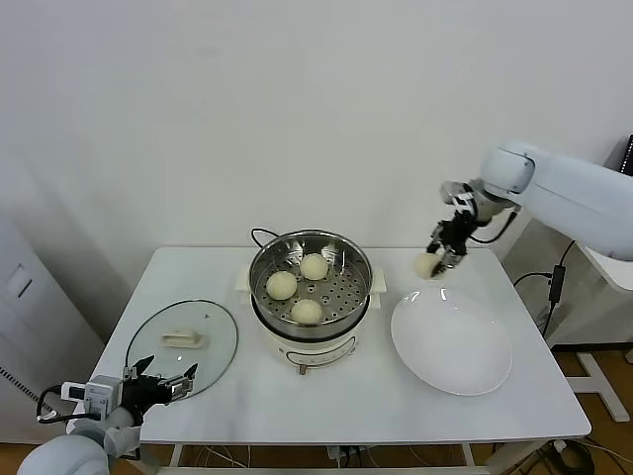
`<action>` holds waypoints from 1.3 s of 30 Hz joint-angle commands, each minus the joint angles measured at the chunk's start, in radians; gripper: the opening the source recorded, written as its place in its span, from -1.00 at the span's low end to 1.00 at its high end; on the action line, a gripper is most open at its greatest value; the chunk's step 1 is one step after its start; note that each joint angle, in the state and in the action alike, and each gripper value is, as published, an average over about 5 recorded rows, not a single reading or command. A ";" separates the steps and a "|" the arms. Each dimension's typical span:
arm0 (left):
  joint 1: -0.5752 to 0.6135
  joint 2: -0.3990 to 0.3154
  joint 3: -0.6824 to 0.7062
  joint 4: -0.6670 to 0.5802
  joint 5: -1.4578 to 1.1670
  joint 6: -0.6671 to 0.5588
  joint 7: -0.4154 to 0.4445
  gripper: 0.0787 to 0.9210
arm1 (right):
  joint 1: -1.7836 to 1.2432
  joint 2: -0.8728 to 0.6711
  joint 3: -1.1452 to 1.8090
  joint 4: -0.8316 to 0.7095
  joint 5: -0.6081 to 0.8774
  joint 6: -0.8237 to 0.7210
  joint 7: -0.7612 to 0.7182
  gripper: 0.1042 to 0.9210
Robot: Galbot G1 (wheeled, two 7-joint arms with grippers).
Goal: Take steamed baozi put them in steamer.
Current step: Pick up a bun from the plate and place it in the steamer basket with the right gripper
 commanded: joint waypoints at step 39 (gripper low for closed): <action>0.000 -0.003 0.004 -0.003 -0.007 -0.016 0.009 0.77 | -0.086 0.368 -0.121 0.004 0.276 -0.355 0.328 -0.17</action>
